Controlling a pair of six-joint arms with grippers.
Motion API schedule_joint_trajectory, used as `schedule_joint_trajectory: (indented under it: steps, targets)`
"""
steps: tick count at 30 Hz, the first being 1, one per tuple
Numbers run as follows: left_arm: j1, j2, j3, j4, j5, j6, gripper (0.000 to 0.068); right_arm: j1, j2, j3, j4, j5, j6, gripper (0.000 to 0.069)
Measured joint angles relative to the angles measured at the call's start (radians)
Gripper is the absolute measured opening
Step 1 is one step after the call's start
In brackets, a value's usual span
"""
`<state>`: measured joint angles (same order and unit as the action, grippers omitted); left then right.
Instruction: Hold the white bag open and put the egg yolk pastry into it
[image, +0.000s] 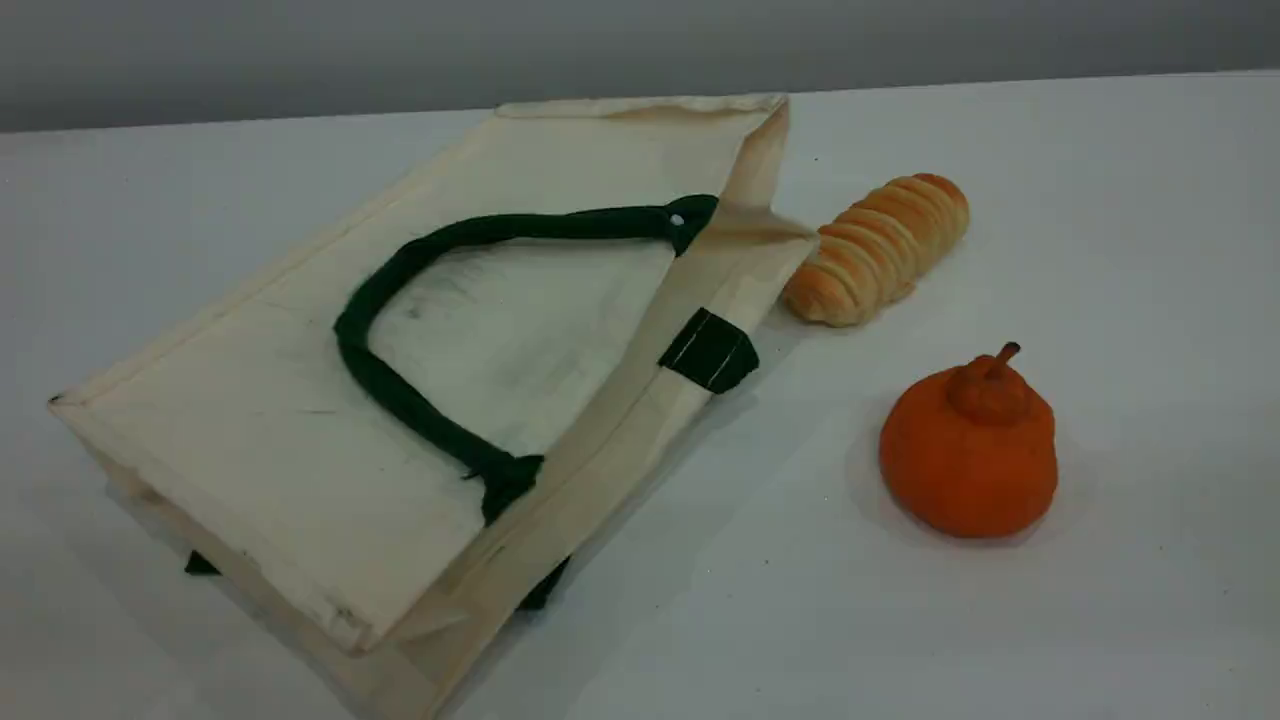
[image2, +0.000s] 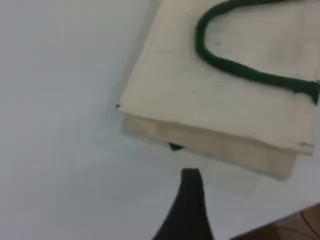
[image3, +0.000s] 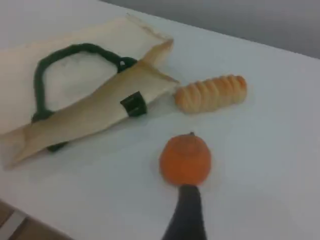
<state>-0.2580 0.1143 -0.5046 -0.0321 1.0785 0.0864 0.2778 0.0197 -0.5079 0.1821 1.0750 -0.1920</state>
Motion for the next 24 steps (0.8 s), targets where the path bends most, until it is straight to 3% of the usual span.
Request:
schedule_joint_trajectory:
  steps: [9,11,24]
  targets:
    - [0.223,0.000,0.000,0.000,0.000,0.000,0.0589,-0.273,-0.020,0.000,0.001,0.000,0.000,0.0561]
    - [0.249,0.000,0.000,0.000,0.000,0.000,0.0589,-0.310,-0.020,0.000,0.001,0.000,0.000,0.0561]
    - [0.256,-0.116,0.000,0.002,0.002,0.001,0.0589,-0.319,-0.020,0.000,0.003,0.000,0.000,0.0561]
